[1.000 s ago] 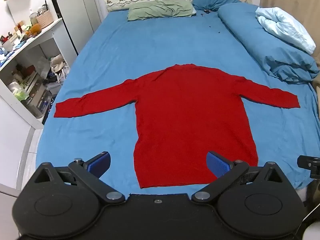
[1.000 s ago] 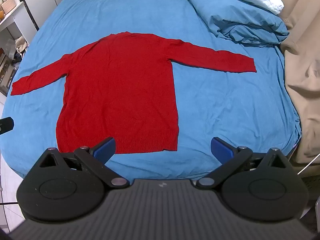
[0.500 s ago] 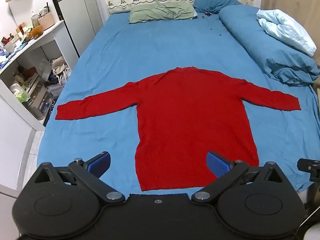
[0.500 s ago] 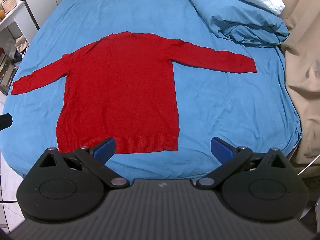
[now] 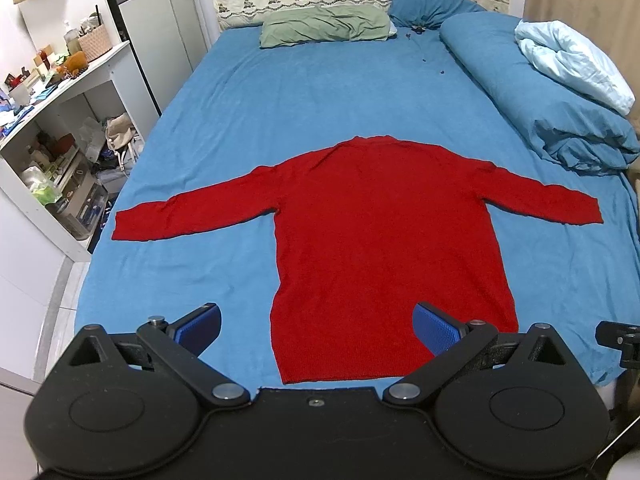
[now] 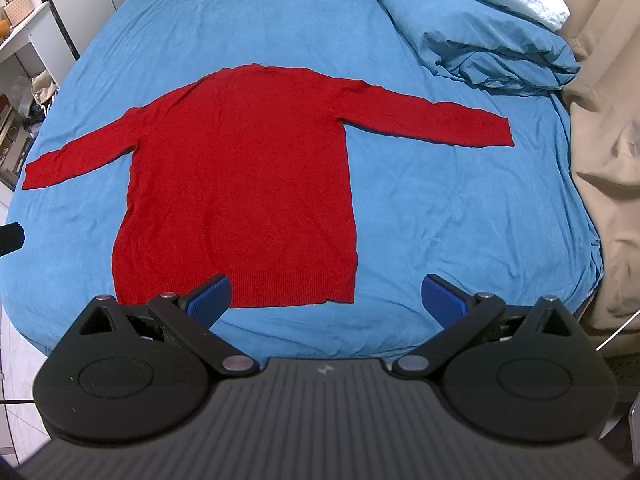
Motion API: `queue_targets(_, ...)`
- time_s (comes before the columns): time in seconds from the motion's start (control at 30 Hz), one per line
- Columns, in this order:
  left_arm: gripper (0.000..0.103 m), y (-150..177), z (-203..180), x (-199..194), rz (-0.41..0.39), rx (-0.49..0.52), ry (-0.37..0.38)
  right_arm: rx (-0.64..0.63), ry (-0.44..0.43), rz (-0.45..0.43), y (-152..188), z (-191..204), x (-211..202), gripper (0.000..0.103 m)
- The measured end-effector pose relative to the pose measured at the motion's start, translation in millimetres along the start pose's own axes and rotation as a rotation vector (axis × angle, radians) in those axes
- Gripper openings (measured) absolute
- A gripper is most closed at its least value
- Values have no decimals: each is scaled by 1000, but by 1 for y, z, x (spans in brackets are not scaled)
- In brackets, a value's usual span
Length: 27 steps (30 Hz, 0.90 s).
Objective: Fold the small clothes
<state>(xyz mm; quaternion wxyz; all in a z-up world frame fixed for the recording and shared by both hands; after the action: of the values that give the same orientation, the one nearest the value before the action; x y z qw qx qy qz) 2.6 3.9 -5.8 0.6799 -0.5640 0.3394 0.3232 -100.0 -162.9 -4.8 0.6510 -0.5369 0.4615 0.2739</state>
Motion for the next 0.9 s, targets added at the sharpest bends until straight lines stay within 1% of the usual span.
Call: queue_targets(0.9, 103, 3, 3, -6, -22, -15, -6, 4, -1, -13, -1, 0, -7, 103)
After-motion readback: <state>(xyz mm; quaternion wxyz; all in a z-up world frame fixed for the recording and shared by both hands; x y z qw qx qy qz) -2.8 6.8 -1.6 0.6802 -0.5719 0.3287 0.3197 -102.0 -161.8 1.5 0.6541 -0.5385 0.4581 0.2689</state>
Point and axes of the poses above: each gripper's, at about its wrist camera, not at the fingertips, and x roughly the way its jaws point, z to its left, y to its underside, the point moved 1 cm from there along x, roughly the way its jaws point, and after that the axes turned 3 degrees about -y, right-handed, at the moved point
